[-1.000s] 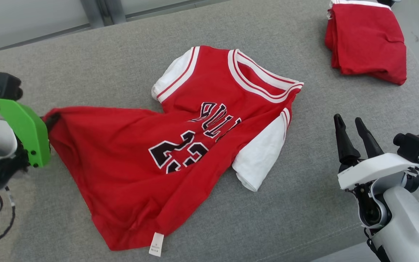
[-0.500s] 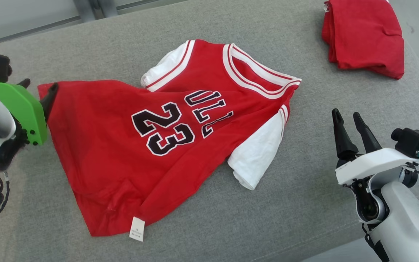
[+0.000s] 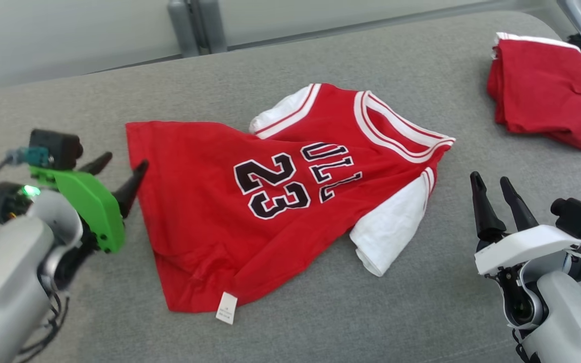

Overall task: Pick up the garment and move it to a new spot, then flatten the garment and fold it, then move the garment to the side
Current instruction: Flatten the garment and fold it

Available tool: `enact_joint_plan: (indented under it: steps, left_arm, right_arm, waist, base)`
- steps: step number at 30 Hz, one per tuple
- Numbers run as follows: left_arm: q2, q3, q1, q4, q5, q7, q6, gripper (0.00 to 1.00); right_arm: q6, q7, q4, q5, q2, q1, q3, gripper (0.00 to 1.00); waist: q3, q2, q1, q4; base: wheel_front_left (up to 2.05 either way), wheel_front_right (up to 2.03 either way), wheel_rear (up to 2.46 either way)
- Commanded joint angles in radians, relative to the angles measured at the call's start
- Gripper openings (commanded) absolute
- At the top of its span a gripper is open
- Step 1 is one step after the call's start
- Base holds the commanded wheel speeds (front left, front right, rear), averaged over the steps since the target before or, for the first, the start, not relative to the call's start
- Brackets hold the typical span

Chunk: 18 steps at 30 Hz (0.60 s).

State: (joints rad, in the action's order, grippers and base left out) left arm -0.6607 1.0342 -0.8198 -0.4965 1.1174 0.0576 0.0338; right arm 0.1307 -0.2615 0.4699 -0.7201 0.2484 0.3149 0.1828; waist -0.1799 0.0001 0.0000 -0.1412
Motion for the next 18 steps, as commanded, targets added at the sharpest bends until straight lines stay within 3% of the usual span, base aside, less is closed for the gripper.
enact_joint_plan:
  steps: [1, 5, 11, 18]
  left_arm:
    - [-0.009, -0.012, 0.046, 0.055, 0.012, -0.032, -0.025, 1.00]
    - [-0.044, -0.015, 0.155, 0.220, 0.008, -0.104, -0.116, 1.00]
    - [-0.065, 0.028, 0.300, 0.413, 0.022, -0.100, -0.227, 1.00]
    - [-0.015, 0.093, 0.335, 0.453, 0.015, -0.049, -0.251, 1.00]
  right_arm:
    - [0.000, -0.003, -0.014, 0.009, 0.004, -0.013, -0.004, 1.00]
    - [0.000, -0.004, -0.040, 0.018, 0.002, -0.028, -0.022, 1.00]
    - [0.000, -0.004, -0.058, 0.027, 0.000, -0.040, -0.034, 1.00]
    - [0.000, 0.001, -0.071, 0.031, 0.010, -0.017, -0.027, 1.00]
  waist:
    - [0.026, -0.0001, 0.0000, 0.037]
    - [0.013, -0.0001, 0.0000, 0.045]
    - [-0.008, -0.0001, 0.0000, 0.052]
    - [-0.037, -0.0001, 0.0000, 0.047]
  base:
    - [0.00, 0.00, 0.00]
    - [0.00, 0.00, 0.00]
    - [0.00, 0.00, 0.00]
    - [0.00, 0.00, 0.00]
